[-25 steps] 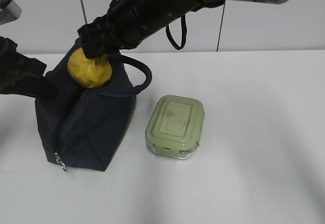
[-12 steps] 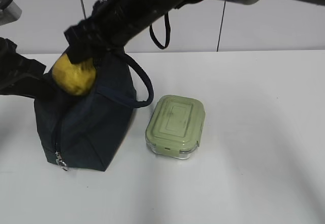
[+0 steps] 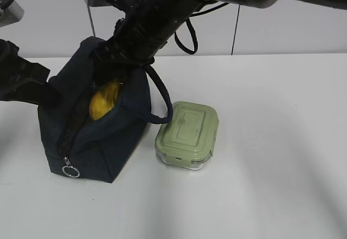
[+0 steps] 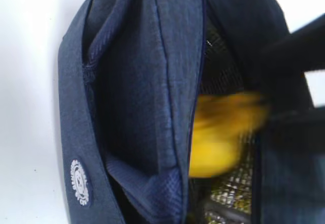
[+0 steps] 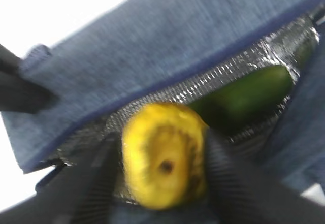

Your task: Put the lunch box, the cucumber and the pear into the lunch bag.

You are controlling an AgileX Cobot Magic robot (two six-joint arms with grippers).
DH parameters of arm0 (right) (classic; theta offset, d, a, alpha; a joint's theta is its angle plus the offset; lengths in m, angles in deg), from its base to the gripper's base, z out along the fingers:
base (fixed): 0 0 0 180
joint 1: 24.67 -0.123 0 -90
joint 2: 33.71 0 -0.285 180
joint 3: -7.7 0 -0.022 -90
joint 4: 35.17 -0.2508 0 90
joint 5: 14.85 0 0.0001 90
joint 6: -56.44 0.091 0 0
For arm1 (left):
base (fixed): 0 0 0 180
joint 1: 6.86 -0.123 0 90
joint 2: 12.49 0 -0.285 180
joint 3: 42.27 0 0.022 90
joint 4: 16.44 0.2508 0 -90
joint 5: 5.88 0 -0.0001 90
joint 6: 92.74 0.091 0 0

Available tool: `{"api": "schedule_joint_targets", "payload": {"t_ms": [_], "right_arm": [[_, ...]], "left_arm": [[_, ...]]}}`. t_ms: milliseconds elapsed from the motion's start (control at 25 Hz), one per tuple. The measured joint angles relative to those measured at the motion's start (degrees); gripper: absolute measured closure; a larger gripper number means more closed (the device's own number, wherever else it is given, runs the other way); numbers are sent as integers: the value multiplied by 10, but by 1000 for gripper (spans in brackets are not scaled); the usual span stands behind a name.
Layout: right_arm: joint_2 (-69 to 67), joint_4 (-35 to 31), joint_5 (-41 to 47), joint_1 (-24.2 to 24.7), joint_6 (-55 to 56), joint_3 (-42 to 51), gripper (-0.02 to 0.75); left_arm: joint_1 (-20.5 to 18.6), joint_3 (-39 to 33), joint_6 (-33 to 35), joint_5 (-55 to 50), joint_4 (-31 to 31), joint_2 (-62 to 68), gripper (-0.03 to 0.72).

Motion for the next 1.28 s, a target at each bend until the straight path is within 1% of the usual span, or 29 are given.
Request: {"api": "schedule_joint_targets", "payload": {"t_ms": [80, 120, 160, 240, 360, 440, 480, 520, 560, 600, 680, 720, 800, 880, 920, 960, 1040, 1120, 1200, 1240, 1280], "right_arm": [[8, -5, 1, 0, -5, -11, 150], [15, -5, 3, 0, -5, -19, 122], [25, 0, 3, 0, -3, -28, 115], [53, 34, 6, 2, 20, -36, 129], [97, 129, 21, 14, 83, -7, 197], [125, 144, 10, 32, 105, 78, 234], [139, 144, -12, 38, 109, 141, 245], [159, 140, -61, 46, 112, 200, 256], [185, 124, -105, 52, 114, 273, 262], [214, 91, -158, 59, 115, 342, 266], [264, 2, -234, 81, 105, 435, 269], [280, -52, -247, 100, 85, 464, 269], [284, -151, -244, 143, 31, 491, 269], [262, -254, -217, 187, -35, 500, 269], [252, -300, -203, 202, -60, 501, 269], [242, -332, -186, 217, -83, 502, 270], [231, -372, -155, 238, -118, 504, 270], [224, -388, -135, 255, -143, 514, 270], [222, -411, -123, 265, -178, 547, 270], [221, -439, -120, 272, -205, 567, 270], [220, -481, -115, 279, -255, 595, 270]], "left_arm": [[0, 0, 0, 0, 0, 0, 703], [0, 0, 0, 0, 0, 0, 703], [0, 0, 0, 0, 0, 0, 703], [0, 0, 0, 0, 0, 0, 703], [0, 0, 0, 1, 0, 0, 703], [1, 0, 0, 1, 0, 0, 703], [1, 0, 0, 1, 0, 0, 703], [1, 0, 0, 1, 0, 0, 703], [1, 0, 0, -1, 0, 0, 703], [1, 0, 0, -2, 0, 0, 703], [1, 0, 0, -2, 0, 0, 703], [1, 0, 0, -2, 0, 0, 703], [1, 0, 0, 0, 0, 0, 703], [1, 0, 0, 0, 0, 0, 703], [1, 0, 0, 0, 0, 0, 703], [1, 0, 0, 0, 0, 0, 703], [1, 0, 0, 0, 0, 0, 703], [1, 0, 0, 0, 0, 0, 703], [1, 0, 0, 0, 0, 0, 703], [1, 0, 0, 0, 0, 0, 703], [1, 0, 0, 0, 0, 0, 703]]}}
